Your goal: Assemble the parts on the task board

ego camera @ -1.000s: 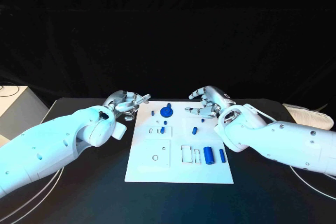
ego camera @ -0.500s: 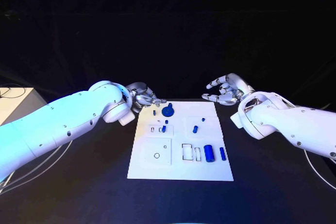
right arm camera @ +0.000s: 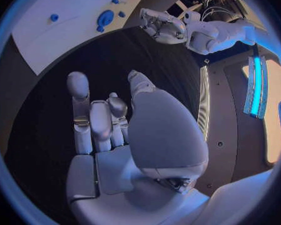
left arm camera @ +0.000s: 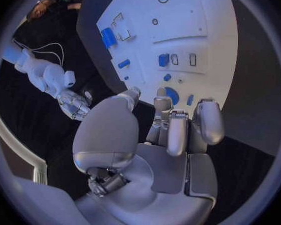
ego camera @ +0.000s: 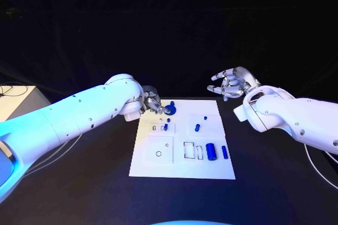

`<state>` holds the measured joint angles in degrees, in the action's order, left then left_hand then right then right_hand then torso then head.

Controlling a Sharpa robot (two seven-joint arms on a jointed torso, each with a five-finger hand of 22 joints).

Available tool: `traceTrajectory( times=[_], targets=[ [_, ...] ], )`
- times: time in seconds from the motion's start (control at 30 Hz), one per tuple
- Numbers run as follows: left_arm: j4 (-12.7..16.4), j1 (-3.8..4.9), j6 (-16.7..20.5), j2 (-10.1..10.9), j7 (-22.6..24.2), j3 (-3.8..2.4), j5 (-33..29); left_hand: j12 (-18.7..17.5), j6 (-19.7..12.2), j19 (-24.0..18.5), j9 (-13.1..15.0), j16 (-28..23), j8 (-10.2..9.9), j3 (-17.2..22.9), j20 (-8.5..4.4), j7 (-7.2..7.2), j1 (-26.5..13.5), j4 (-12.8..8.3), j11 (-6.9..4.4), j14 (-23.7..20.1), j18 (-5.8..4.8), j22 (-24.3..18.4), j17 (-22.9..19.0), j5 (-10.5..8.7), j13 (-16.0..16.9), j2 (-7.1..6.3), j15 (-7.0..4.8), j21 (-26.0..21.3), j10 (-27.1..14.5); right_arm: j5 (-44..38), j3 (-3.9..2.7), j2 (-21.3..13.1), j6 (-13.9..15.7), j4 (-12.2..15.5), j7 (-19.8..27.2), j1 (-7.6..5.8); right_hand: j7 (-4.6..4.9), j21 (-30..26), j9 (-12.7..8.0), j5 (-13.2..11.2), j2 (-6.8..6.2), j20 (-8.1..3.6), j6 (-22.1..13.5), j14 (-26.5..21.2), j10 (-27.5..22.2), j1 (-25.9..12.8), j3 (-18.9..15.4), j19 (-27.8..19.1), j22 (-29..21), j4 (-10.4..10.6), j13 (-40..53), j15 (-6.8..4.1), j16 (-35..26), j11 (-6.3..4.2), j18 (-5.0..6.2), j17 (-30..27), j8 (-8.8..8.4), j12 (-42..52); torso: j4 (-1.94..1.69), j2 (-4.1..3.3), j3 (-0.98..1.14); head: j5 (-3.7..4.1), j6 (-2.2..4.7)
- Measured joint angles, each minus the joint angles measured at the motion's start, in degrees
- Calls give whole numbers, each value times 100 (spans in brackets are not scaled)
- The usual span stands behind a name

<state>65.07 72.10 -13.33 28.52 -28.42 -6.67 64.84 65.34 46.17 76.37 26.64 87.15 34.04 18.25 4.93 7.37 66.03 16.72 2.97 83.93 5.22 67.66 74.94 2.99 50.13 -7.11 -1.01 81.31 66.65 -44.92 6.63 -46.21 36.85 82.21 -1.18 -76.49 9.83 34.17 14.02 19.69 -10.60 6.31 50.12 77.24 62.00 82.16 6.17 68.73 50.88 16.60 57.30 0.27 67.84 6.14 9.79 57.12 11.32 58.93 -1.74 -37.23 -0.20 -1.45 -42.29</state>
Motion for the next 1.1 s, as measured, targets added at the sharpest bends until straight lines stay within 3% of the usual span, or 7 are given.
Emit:
traceTrajectory(
  times=[0.13, 0.23, 0.33, 0.43, 0.57, 0.93, 1.1],
  targets=[
    [-134, 4, -118, -143, -59, 77, 112, 0, 0, 0, 9, 0, -1, 43, 0, 0, 0, 12, 21, 0, 0, 0, 0, 0, 2, 0, 0, 0, -21, 417, -1, 38, 108, -136, 309, -16, 41, -1089, 0, 41, -11, 38, -105, -721, -573, 49, 189, -65, -910, 0, -1312, 43, -1734, 34, -1, -1524, 189, -1180, 0, 1, -5, 4, -24],
    [-225, 4, -192, -242, -91, 131, 176, 0, 0, 0, 13, 0, -1, 61, 0, 0, 0, -4, 21, 0, 0, 2, -1, 0, 7, 0, 0, 0, -21, 684, -2, 62, 173, -222, 486, -22, 40, -1685, 6, 73, -12, 107, -120, -915, -620, 50, 400, -133, -1475, 0, -2122, 107, -2538, 21, -1, -1821, 324, -1923, 0, 2, -7, 4, -36],
    [-313, 5, -249, -333, -114, 171, 216, 0, 0, -21, 40, 0, -1, 186, 21, 0, 27, -11, -1, 21, 0, 6, -1, 0, 11, -27, 21, 0, -43, 878, -2, 83, 211, -283, 614, -26, 38, -2142, -26, 84, -138, 136, -117, -1024, -493, -1, 718, -162, -1970, -8, -3070, 162, -3195, -76, -1, -1972, 353, -2804, 3, 2, -7, 9, -51],
    [-410, 5, -299, -421, -131, 206, 250, 0, 0, -21, 65, 0, -1, 262, 21, 0, 30, 8, 11, 21, 0, 6, -1, 0, -11, -30, 21, 0, -73, 1037, -2, 102, 232, -328, 727, -31, 67, -2492, -86, 84, -256, 196, 4, -1055, -183, -72, 998, -169, -2396, -15, -3827, 185, -3779, -16, -1, -2176, 301, -3478, 1, 2, -7, 24, -66],
    [-504, 5, -335, -486, -144, 229, 283, -29, 0, -21, 87, 0, -1, 360, 21, 0, 30, -7, 1, 21, 1, 6, -1, 0, -59, -30, 21, 0, -124, 1161, -1, 118, 241, -358, 826, -34, 102, -2733, -132, 84, -314, 264, 50, -1116, -60, -132, 1162, -224, -2716, -26, -4282, 246, -4200, 69, -1, -2343, 235, -3859, -4, 4, -7, 42, -83],
    [-602, -5, -393, -611, -167, 285, 301, -33, 0, -43, 191, 0, -1, 659, 42, 0, -53, 11, 21, 21, 0, 3, -1, 0, -81, -173, 21, 0, -143, 1384, 0, 181, 272, -372, 947, -39, 177, -2942, -187, 107, -336, 359, 32, -1197, -51, -155, 1181, -279, -3034, -32, -4647, 373, -4549, 121, -2, -2469, 144, -4129, -24, 15, -7, 85, -105],
    [-657, -22, -409, -639, -169, 308, 290, -33, 0, -42, 213, 0, 10, 675, 41, 0, -88, -5, 21, 21, 0, 3, -2, 0, -77, -208, 21, 0, -143, 1424, 0, 191, 271, -376, 963, -39, 225, -3039, -214, 107, -336, 496, 46, -1373, -78, -155, 1180, -505, -3342, -32, -4909, 485, -4931, 176, -2, -2627, 82, -4258, -26, 19, -9, 90, -129]
  ],
)
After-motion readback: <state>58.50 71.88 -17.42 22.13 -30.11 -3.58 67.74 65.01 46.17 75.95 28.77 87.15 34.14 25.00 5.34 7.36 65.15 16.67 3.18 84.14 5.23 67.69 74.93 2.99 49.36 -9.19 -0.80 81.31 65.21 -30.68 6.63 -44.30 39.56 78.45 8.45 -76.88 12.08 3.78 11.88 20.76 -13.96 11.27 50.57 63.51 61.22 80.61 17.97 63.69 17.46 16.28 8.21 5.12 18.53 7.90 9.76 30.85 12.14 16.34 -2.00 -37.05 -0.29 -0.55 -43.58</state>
